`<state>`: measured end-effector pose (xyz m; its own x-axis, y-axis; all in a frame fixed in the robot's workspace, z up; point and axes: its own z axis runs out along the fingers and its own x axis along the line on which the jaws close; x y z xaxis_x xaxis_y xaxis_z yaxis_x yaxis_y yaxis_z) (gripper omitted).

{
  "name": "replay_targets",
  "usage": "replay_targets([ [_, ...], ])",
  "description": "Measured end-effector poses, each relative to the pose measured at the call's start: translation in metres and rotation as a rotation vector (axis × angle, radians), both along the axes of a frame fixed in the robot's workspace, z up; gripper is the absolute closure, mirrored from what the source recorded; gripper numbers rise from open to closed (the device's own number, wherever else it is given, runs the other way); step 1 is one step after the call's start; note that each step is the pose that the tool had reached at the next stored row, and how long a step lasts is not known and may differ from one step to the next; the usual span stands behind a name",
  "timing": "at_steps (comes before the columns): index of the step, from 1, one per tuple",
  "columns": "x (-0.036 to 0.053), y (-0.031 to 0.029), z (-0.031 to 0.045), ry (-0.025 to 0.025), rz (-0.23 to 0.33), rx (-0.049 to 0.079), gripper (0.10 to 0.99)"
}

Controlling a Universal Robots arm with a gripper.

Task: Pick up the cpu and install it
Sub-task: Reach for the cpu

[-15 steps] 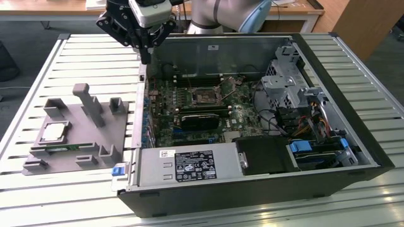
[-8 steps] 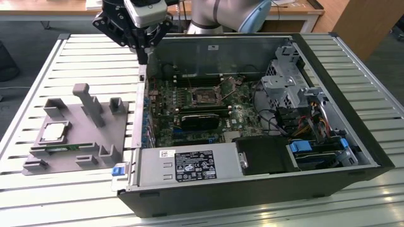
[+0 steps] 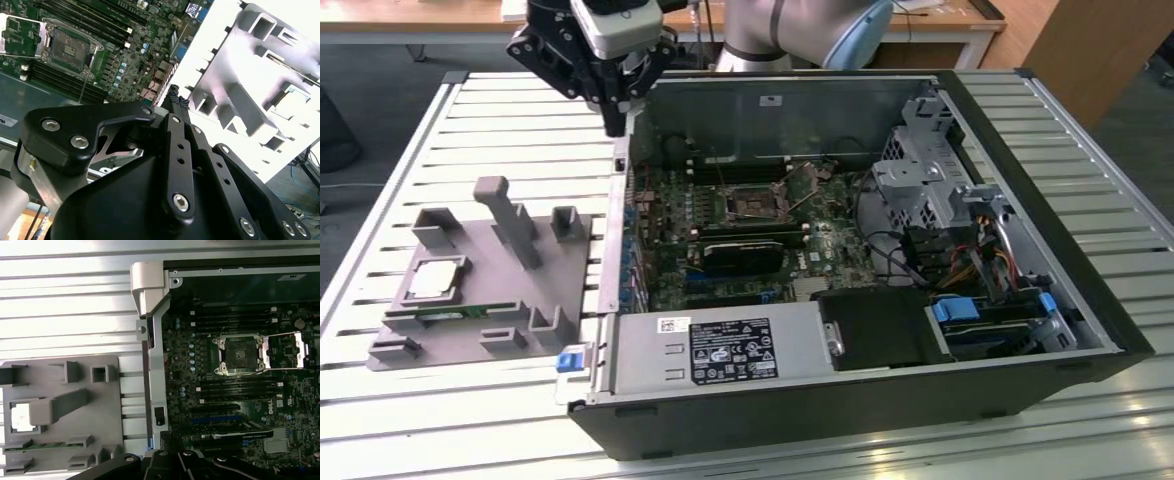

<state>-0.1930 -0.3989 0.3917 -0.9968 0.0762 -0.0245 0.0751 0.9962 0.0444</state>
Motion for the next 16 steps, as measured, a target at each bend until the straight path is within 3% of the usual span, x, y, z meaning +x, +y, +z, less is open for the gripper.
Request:
replay_targets([
  [16, -0.0121, 0.0000, -0.0004, 0.0000, 0.000, 0.000, 0.980],
])
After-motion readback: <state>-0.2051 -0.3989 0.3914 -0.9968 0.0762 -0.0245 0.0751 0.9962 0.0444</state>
